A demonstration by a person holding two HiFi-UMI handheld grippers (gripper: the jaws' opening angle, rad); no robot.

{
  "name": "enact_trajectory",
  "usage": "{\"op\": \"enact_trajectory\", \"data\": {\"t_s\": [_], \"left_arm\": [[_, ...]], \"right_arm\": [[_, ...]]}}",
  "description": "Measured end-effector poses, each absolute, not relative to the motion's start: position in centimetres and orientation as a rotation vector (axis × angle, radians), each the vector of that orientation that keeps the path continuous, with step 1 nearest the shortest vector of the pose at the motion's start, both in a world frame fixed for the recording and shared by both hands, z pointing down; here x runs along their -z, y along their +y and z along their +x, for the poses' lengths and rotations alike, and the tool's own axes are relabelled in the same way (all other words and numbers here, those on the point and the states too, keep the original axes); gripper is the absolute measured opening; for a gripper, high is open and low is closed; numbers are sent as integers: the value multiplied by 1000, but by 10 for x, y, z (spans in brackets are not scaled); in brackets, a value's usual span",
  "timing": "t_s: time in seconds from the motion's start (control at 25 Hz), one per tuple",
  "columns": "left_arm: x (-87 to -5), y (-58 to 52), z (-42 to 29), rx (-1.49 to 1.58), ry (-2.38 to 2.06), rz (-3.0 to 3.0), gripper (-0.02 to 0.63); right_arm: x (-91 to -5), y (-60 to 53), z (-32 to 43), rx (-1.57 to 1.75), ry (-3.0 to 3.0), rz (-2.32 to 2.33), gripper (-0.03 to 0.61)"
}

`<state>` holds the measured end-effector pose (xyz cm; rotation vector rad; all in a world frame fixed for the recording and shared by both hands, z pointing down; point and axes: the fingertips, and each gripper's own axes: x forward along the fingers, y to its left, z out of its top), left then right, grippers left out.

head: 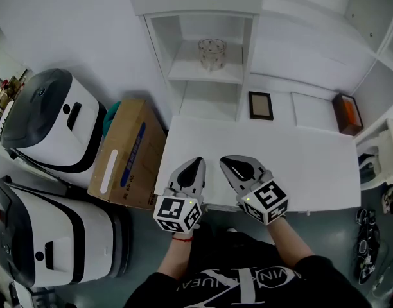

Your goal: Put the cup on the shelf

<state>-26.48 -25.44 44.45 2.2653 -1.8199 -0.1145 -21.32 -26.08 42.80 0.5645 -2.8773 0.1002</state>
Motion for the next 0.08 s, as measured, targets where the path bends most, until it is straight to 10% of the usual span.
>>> {"op": "enact_trajectory", "data": {"t_s": [0.08], "left_arm": [[-448,-246,-259,118,-1825,2256,9]], "right_arm": [[-431,-252,-208,-100,-2877,552,7]]}}
